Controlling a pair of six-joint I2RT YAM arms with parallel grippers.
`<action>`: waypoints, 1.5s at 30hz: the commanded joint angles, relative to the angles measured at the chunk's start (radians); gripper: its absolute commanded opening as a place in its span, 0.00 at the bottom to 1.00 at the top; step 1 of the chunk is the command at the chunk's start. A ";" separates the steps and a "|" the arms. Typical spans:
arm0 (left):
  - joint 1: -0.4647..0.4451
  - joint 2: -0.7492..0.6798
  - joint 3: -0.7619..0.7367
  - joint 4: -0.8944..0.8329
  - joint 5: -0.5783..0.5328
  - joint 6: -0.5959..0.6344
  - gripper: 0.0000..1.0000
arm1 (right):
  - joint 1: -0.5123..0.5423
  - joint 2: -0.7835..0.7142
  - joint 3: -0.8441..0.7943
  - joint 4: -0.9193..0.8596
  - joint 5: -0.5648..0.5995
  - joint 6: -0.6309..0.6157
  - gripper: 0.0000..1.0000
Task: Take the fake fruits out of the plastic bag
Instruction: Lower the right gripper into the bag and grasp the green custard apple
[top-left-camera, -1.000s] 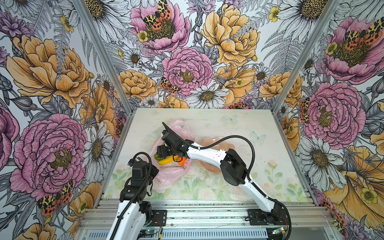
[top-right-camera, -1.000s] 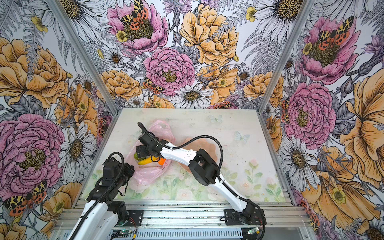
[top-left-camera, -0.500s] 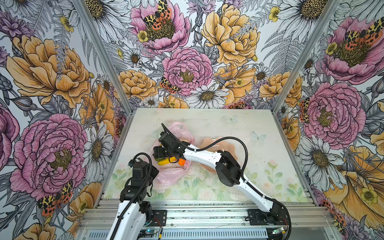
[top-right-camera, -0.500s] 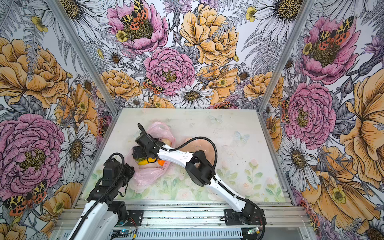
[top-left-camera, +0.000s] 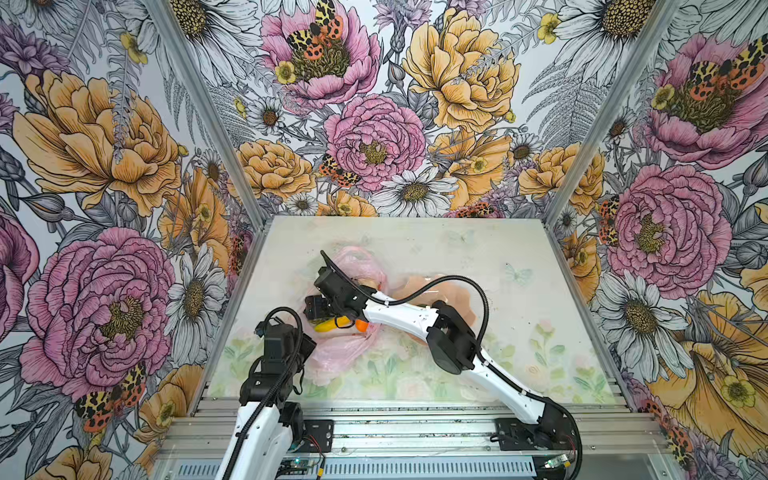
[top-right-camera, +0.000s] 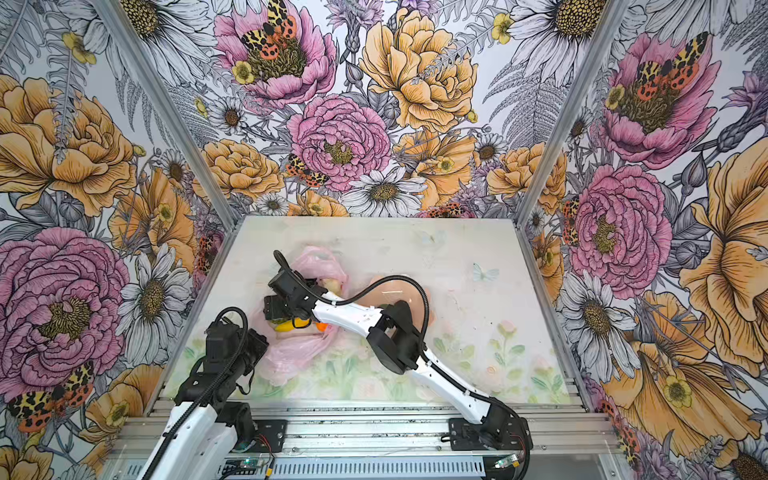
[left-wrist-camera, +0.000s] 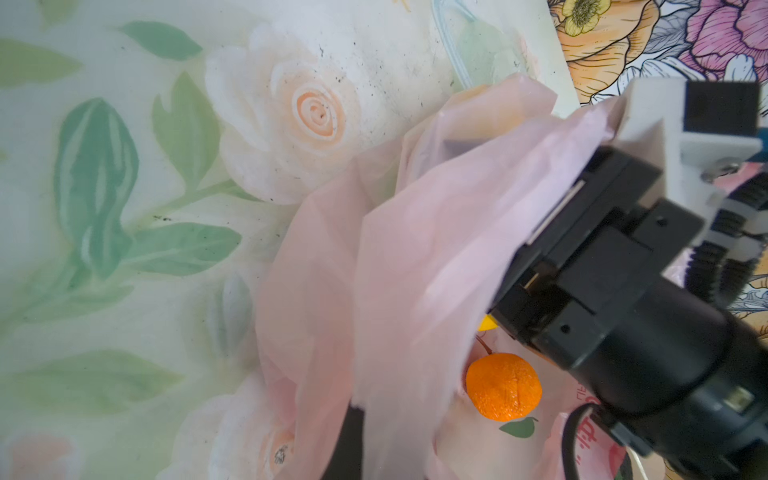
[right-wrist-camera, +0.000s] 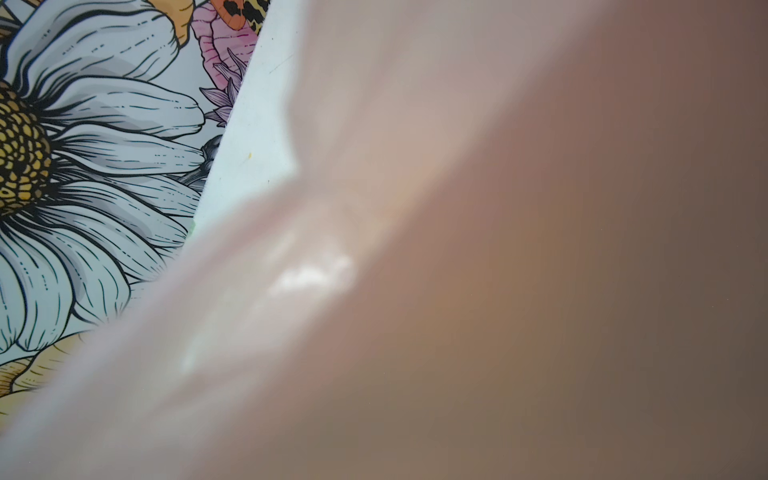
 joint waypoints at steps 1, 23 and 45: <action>0.018 -0.015 -0.014 -0.001 0.015 0.020 0.00 | 0.011 0.017 0.013 -0.031 -0.013 -0.001 0.71; 0.121 0.070 0.015 0.076 0.063 0.093 0.00 | 0.012 -0.331 -0.296 0.028 0.064 -0.126 0.62; 0.189 0.221 0.060 0.188 0.074 0.153 0.00 | -0.009 -0.490 -0.647 0.126 0.115 -0.181 0.65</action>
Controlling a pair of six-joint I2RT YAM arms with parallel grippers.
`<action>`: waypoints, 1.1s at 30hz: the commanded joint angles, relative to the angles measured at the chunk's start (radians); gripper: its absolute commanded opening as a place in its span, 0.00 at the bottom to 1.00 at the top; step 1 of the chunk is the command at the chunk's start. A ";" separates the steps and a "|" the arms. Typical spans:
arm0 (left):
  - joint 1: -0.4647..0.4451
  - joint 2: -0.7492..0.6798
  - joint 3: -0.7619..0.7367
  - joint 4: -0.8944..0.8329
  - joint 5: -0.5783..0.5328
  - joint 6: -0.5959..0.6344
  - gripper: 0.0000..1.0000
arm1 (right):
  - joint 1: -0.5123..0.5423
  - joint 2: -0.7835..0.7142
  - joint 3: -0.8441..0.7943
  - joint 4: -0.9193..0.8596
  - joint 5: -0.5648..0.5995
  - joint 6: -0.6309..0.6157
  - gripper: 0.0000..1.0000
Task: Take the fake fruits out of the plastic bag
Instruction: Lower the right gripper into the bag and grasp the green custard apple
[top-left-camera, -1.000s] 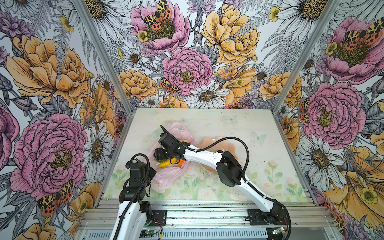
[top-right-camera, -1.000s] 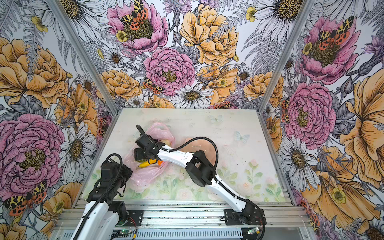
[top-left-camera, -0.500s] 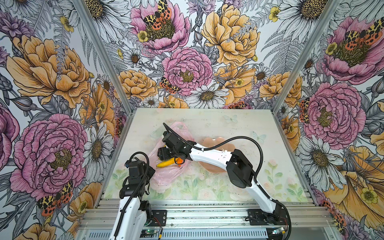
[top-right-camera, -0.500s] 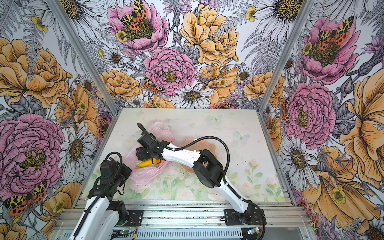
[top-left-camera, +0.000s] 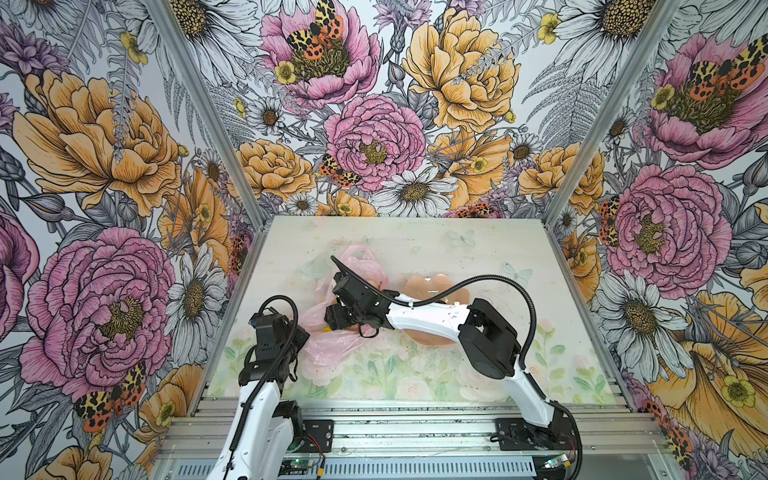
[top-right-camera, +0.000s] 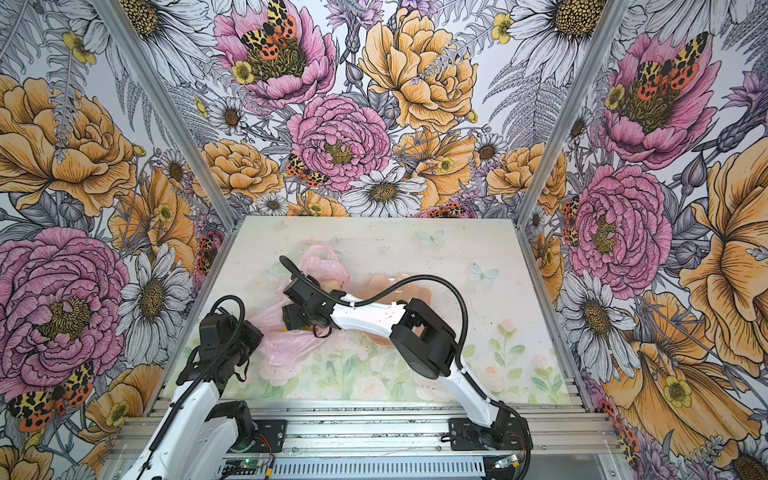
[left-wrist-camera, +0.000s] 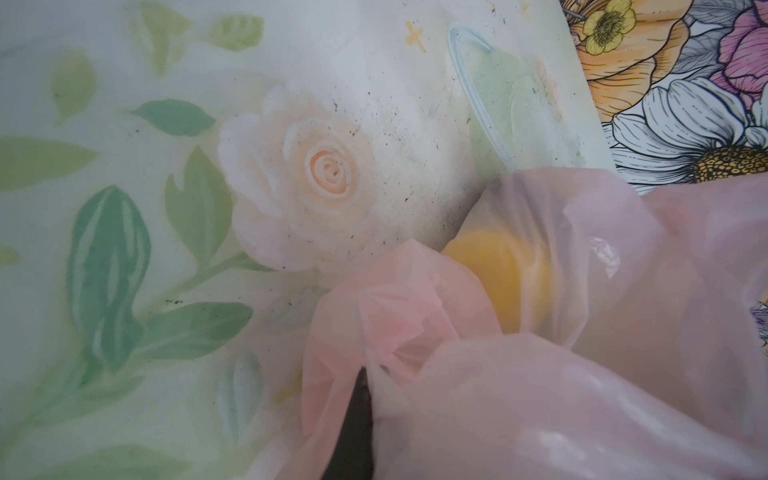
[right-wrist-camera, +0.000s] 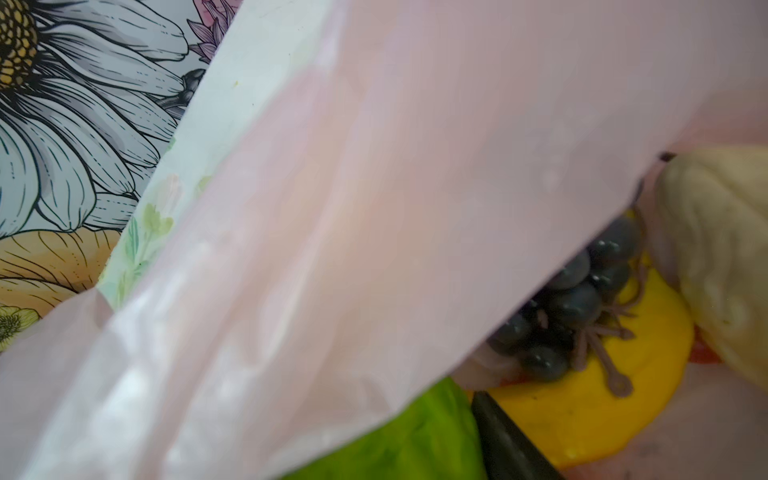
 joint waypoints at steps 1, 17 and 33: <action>0.022 0.007 0.027 0.032 -0.014 0.023 0.00 | -0.017 -0.066 -0.060 0.026 0.030 -0.029 0.66; 0.022 0.012 0.026 0.030 0.009 0.037 0.00 | -0.035 -0.013 -0.092 0.059 -0.010 -0.033 0.75; 0.022 0.010 0.027 0.030 0.010 0.043 0.00 | -0.036 -0.056 -0.152 0.059 -0.014 -0.042 0.75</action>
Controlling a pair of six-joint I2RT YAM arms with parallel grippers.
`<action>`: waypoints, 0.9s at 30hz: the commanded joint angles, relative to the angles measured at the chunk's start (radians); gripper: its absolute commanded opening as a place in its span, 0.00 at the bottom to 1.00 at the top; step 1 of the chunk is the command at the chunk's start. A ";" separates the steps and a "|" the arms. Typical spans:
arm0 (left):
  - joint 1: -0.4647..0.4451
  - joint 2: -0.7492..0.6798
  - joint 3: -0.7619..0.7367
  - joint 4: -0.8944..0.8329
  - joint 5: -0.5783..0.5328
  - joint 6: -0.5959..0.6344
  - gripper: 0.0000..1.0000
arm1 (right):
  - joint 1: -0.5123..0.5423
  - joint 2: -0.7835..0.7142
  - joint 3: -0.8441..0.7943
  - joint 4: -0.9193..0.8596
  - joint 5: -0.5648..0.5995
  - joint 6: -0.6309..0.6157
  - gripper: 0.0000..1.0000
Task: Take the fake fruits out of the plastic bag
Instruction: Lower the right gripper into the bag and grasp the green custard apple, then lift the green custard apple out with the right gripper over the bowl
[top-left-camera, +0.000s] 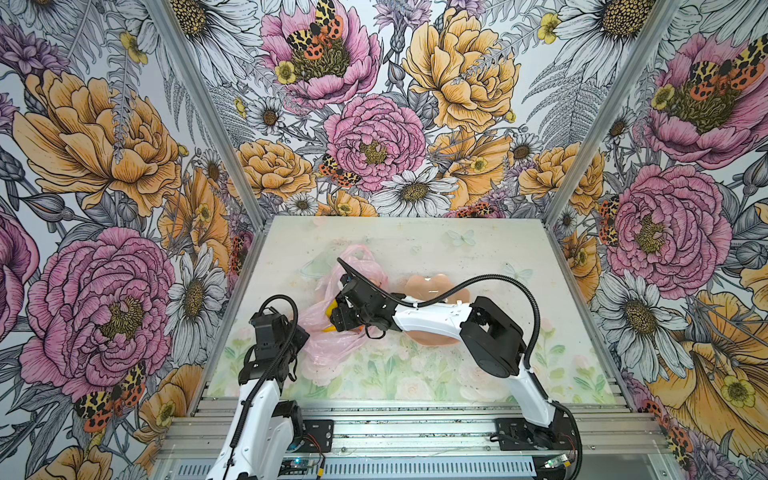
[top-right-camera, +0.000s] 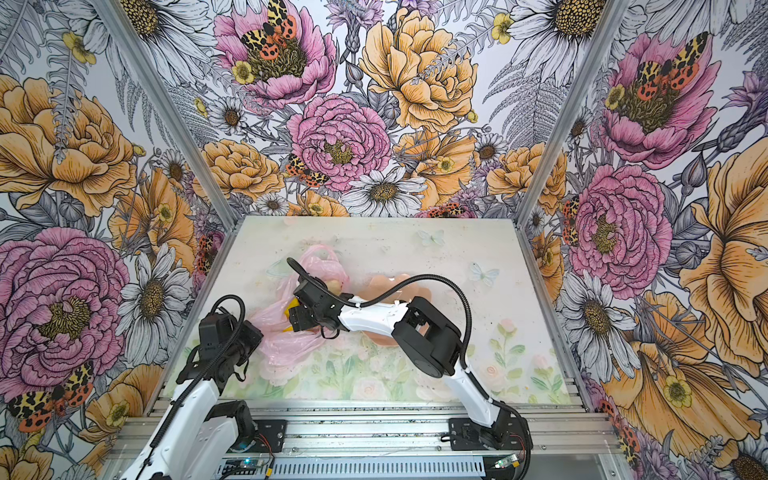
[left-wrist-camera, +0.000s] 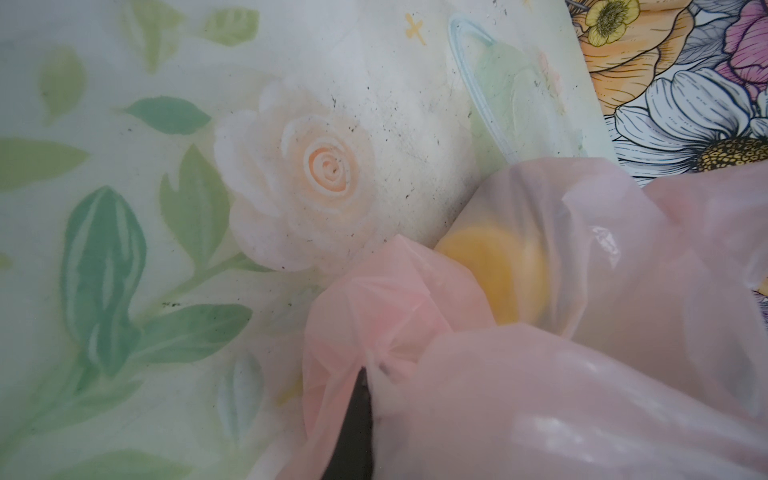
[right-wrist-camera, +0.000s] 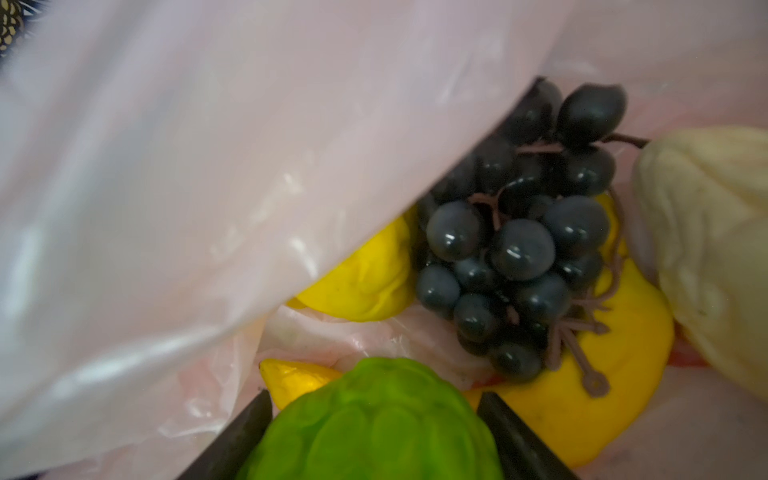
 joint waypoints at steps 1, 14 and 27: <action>0.011 0.000 0.026 0.023 -0.013 0.025 0.00 | -0.010 -0.038 -0.033 -0.044 0.010 -0.015 0.74; -0.077 0.146 0.083 0.142 -0.029 0.116 0.00 | -0.088 -0.323 -0.172 -0.043 0.005 -0.050 0.70; -0.095 0.201 0.070 0.252 -0.024 0.172 0.00 | -0.286 -0.650 -0.517 -0.104 0.078 -0.006 0.67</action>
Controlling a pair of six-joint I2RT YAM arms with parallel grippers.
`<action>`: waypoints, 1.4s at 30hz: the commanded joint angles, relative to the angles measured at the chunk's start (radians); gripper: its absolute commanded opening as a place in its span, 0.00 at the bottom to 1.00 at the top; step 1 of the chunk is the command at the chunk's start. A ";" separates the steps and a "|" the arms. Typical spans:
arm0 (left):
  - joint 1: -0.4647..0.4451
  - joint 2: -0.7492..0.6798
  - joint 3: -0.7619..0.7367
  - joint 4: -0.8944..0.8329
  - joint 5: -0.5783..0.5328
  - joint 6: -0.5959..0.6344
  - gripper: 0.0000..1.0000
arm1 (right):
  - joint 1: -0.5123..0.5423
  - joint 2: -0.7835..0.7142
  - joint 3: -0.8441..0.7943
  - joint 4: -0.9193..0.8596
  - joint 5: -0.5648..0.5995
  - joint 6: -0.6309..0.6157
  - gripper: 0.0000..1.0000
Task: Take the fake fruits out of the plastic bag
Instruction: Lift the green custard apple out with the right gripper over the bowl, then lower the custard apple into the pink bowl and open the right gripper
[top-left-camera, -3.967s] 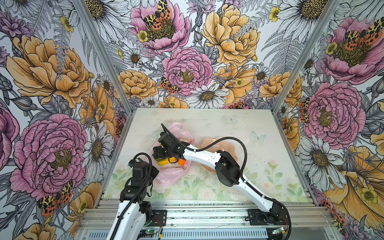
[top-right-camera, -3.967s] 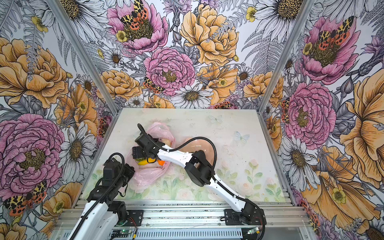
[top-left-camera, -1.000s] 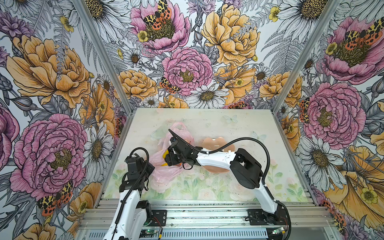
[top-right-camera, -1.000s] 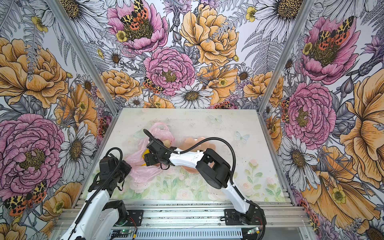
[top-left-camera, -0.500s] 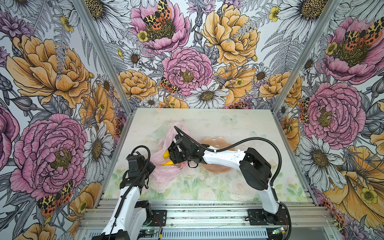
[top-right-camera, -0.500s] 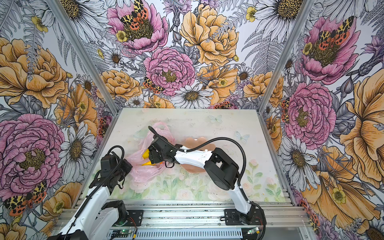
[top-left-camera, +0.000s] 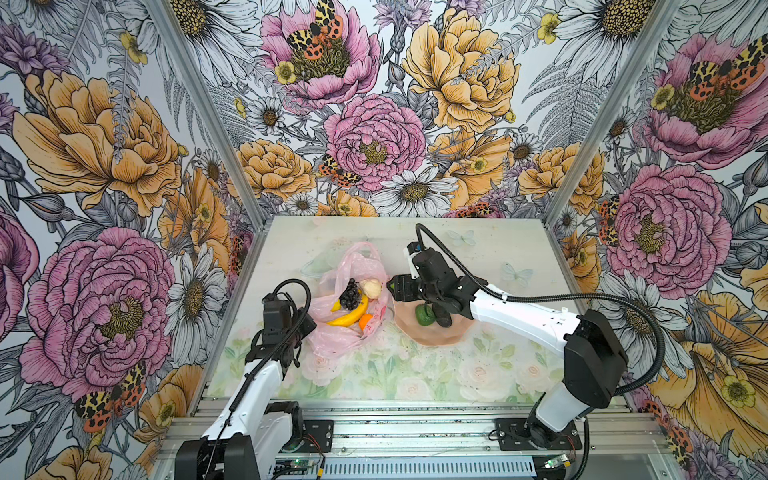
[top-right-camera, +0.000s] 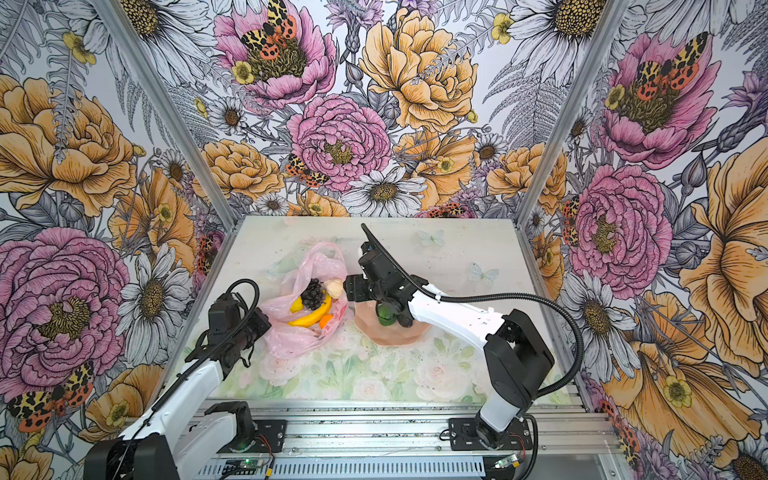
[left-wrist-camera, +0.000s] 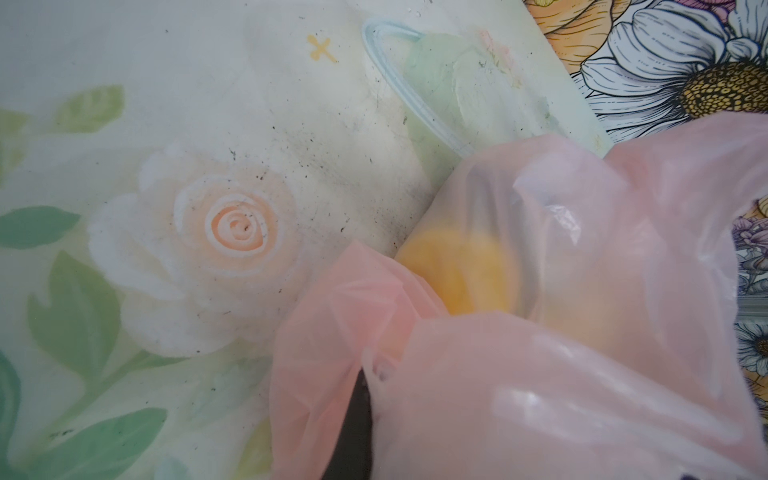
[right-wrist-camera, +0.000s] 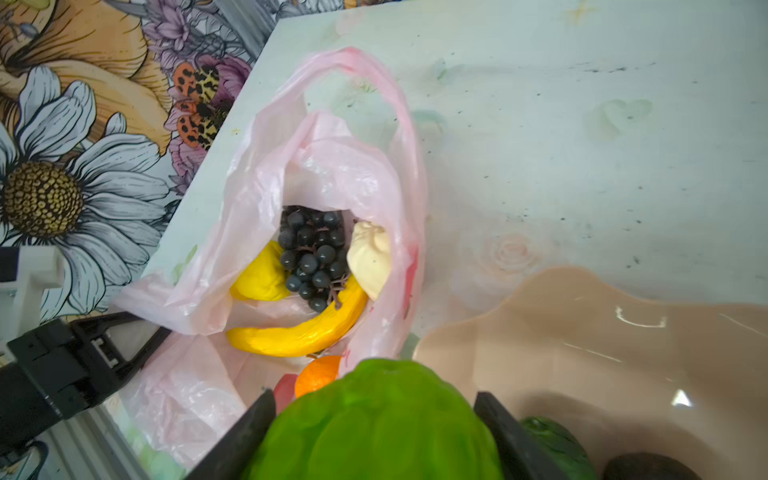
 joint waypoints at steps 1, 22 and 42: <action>-0.007 0.001 0.004 0.058 -0.004 0.025 0.00 | -0.030 -0.068 -0.082 -0.061 0.037 0.025 0.67; 0.001 0.007 -0.006 0.074 0.008 0.024 0.00 | 0.012 -0.187 -0.281 -0.298 0.052 0.128 0.68; 0.003 -0.005 -0.012 0.075 0.004 0.023 0.00 | -0.030 0.043 -0.110 -0.294 0.153 0.048 0.72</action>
